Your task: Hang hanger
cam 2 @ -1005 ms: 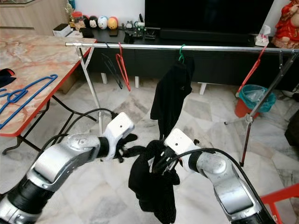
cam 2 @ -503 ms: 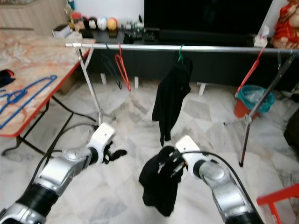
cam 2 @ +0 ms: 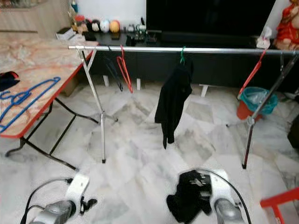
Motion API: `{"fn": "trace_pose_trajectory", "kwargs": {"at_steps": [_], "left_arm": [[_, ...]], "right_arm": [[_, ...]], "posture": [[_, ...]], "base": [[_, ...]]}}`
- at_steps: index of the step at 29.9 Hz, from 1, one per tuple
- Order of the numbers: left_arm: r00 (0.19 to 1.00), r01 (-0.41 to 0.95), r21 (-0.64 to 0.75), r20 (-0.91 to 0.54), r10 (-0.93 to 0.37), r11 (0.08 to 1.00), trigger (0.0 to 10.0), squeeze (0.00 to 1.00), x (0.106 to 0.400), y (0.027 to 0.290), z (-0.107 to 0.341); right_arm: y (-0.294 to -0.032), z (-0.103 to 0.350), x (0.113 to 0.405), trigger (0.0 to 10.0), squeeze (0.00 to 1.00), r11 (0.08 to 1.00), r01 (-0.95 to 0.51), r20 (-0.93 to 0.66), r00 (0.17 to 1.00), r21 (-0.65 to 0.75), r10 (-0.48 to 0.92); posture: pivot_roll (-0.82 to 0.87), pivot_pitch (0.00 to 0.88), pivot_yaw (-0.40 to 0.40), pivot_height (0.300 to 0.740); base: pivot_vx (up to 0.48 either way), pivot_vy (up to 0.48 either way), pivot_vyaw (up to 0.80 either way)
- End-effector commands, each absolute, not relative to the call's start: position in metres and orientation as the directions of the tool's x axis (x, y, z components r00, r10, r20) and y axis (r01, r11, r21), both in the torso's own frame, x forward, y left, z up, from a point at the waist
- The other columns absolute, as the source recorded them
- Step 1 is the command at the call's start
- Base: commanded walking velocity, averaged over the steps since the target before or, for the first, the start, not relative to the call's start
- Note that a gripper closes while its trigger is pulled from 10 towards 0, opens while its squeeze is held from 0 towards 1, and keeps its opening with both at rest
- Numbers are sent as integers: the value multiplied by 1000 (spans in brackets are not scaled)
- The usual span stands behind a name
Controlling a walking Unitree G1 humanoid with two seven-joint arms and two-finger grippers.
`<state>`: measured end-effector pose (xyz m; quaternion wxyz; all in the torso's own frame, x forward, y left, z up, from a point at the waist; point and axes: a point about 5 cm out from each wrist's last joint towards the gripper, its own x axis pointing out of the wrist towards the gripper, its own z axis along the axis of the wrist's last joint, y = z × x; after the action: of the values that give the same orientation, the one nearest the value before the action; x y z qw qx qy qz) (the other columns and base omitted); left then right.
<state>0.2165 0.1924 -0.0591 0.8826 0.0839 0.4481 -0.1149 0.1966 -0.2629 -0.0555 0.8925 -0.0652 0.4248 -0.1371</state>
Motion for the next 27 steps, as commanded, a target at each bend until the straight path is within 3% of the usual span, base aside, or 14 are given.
{"fn": "trace_pose_trajectory", "kwargs": {"at_steps": [1,12,18,27], "left_arm": [[544,223,15,-831,-112,975,10000,0,203,197,-68],[471,79,20,-882,-20,997,10000,0,164,218,-87],[476,66,19,-879,-15,998,10000,0,163,220,-87],[504,24,29,-864,13,999,10000,0,168,219,-85]], "right_arm": [[-267,-63,182,10000,0,926,292,-738,565,-239,-369],[-262,-94,112,10000,0,848,460,-820,357,-262,-447],[-263,-93,112,10000,0,820,526,-808,370,-224,-458],[-259,-88,130,10000,0,839,509,-793,424,-191,-437]], "posture": [[-7,0,20,740],[-16,0,34,740],[-18,0,37,740],[-6,0,25,740]], "base": [[0,0,0],[0,0,0],[0,0,0],[0,0,0]]}}
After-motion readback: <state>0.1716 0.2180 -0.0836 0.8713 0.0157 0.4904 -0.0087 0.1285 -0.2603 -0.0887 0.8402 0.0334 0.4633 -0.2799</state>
